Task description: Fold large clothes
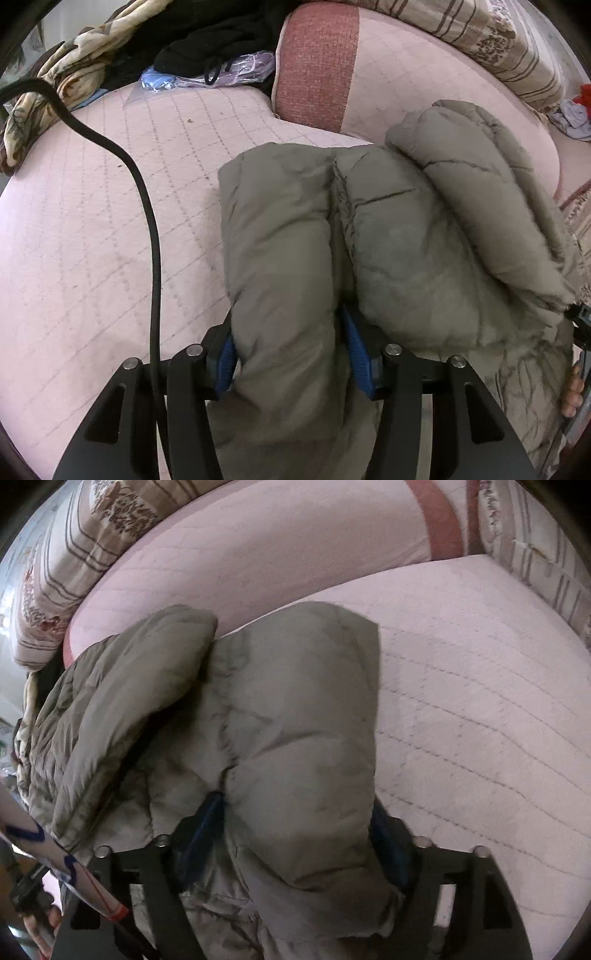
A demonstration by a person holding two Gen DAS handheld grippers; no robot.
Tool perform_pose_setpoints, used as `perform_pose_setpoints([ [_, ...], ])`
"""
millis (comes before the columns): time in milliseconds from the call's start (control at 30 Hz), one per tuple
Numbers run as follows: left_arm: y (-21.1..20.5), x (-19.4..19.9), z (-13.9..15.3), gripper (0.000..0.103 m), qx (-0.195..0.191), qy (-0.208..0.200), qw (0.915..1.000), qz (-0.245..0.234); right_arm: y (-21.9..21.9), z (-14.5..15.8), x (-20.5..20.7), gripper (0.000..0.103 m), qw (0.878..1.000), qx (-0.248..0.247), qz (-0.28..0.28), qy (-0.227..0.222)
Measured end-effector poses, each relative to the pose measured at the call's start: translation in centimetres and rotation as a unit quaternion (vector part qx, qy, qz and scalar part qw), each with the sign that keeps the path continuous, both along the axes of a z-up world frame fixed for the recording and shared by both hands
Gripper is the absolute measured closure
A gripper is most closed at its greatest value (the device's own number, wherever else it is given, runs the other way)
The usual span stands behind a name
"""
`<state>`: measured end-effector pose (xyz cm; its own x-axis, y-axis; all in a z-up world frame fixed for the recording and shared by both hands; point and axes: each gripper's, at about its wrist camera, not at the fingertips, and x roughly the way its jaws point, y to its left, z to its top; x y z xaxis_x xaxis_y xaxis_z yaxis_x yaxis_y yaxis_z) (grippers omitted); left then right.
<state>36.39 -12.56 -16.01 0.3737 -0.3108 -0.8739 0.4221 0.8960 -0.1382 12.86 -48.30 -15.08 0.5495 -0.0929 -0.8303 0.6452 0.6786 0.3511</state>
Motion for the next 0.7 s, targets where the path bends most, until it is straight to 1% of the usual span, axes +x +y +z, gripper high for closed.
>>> perform_pose_setpoints([
  [100,2.1,-1.6,1.7,0.052,-0.010,-0.001,1.0000,-0.002,0.6,1.1,-1.7,0.021,1.000,0.003,-0.004,-0.001],
  [200,4.9,-4.6,3.7,0.052,-0.012,-0.015,0.9998,-0.002,2.3,2.9,-4.3,0.021,1.000,-0.027,0.008,0.009],
  [300,7.3,-7.8,4.3,0.052,0.011,-0.029,0.9995,0.005,4.7,4.4,-8.0,0.021,0.998,-0.055,0.027,0.018],
  [367,8.7,-9.8,4.0,0.052,0.030,-0.038,0.9988,0.009,6.5,4.8,-10.9,0.021,0.997,-0.060,0.036,0.018],
  [400,9.4,-11.3,3.5,0.052,0.046,-0.042,0.9980,0.012,7.2,4.8,-12.2,0.021,0.997,-0.061,0.037,0.021],
  [467,10.7,-13.5,2.7,0.052,0.064,-0.041,0.9970,0.016,9.1,4.5,-15.4,0.021,0.997,-0.060,0.043,0.027],
  [600,13.0,-17.6,0.8,0.052,0.058,-0.010,0.9981,0.019,12.0,3.2,-20.5,0.021,0.997,-0.055,0.045,0.040],
  [633,13.4,-18.7,0.3,0.052,0.057,-0.003,0.9982,0.020,12.6,2.9,-20.8,0.021,0.997,-0.054,0.044,0.043],
  [700,14.0,-20.5,0.0,0.052,0.067,-0.014,0.9972,0.028,13.6,2.3,-22.6,0.021,0.996,-0.053,0.043,0.050],
])
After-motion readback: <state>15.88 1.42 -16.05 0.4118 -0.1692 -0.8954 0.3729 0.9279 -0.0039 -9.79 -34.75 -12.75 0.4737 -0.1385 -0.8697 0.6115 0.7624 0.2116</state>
